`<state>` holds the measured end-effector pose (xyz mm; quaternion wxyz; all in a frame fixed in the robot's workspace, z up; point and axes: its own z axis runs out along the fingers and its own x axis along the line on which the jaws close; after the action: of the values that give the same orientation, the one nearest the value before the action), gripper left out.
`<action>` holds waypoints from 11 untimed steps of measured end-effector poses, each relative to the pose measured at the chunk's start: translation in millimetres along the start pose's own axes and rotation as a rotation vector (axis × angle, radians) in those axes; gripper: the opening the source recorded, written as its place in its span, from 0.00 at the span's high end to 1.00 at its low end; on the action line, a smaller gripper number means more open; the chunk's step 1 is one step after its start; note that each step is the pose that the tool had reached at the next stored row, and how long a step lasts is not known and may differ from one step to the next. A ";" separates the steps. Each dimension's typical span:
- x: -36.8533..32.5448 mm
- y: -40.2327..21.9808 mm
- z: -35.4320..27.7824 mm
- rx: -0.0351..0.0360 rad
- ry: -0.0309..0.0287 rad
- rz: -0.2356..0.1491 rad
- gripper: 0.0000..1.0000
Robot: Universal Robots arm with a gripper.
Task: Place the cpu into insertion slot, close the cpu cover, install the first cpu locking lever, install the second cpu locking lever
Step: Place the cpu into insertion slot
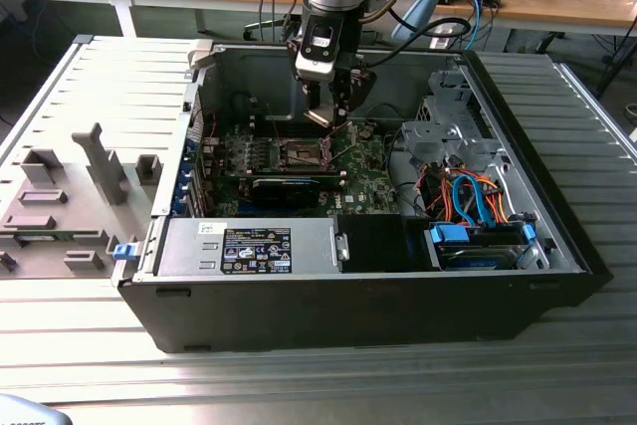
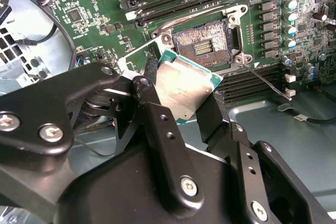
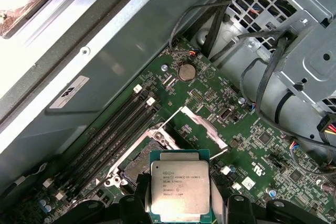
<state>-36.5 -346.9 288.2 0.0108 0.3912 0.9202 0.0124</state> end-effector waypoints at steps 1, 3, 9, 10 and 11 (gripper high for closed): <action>0.0 0.0 0.0 0.0000 -0.0001 0.000 0.45; 0.0 0.0 0.0 0.0001 -0.0001 0.001 0.45; 0.0 0.0 0.1 0.0002 -0.0003 0.004 0.45; 0.0 0.0 0.1 0.0002 -0.0003 0.004 0.45; 0.0 0.0 0.1 0.0002 -0.0003 0.005 0.45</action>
<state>-36.5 -346.9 288.1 0.0109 0.3933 0.9193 0.0123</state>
